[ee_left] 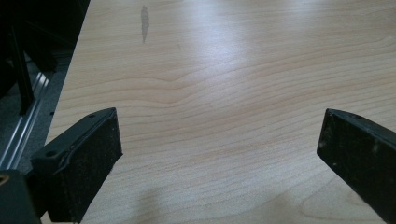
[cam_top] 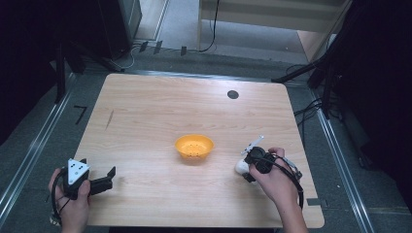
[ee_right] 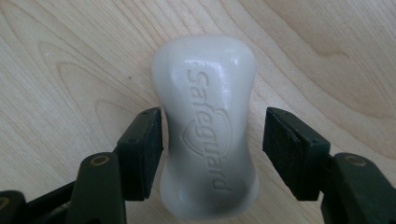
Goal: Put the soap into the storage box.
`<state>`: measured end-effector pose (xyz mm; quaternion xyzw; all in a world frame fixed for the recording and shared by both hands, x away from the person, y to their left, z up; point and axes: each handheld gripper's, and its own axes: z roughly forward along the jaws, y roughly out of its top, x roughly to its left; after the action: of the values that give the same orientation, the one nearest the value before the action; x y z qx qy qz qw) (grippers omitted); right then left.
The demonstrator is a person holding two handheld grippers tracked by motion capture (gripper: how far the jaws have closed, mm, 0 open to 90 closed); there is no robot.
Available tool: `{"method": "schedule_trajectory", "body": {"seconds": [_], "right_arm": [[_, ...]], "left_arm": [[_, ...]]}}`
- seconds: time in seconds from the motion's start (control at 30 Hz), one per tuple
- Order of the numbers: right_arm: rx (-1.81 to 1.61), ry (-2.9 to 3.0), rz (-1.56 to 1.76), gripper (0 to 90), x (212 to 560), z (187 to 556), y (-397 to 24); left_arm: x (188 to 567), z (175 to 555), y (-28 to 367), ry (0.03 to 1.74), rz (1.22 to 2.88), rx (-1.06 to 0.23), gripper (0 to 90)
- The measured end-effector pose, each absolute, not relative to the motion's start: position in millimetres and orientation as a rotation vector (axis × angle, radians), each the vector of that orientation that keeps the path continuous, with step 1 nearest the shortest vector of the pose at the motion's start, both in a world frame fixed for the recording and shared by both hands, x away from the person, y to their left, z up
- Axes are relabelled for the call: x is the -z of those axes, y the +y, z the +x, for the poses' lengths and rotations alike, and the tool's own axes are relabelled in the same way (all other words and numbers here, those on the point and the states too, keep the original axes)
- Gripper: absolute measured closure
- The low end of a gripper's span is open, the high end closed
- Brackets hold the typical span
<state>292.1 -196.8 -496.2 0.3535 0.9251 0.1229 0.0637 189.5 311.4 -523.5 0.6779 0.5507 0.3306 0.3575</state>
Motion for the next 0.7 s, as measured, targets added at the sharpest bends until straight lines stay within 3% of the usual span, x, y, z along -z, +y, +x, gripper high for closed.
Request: {"method": "schedule_trajectory", "body": {"seconds": [0.4,0.7], "right_arm": [[-0.383,2.840,1.069,49.6,505,296,-197],[-0.399,2.845,1.047,49.9,508,297,-198]], "left_arm": [[523,189,311,1.423,1.751,-0.858,0.0],[523,189,311,1.425,1.748,-0.863,0.1]]}}
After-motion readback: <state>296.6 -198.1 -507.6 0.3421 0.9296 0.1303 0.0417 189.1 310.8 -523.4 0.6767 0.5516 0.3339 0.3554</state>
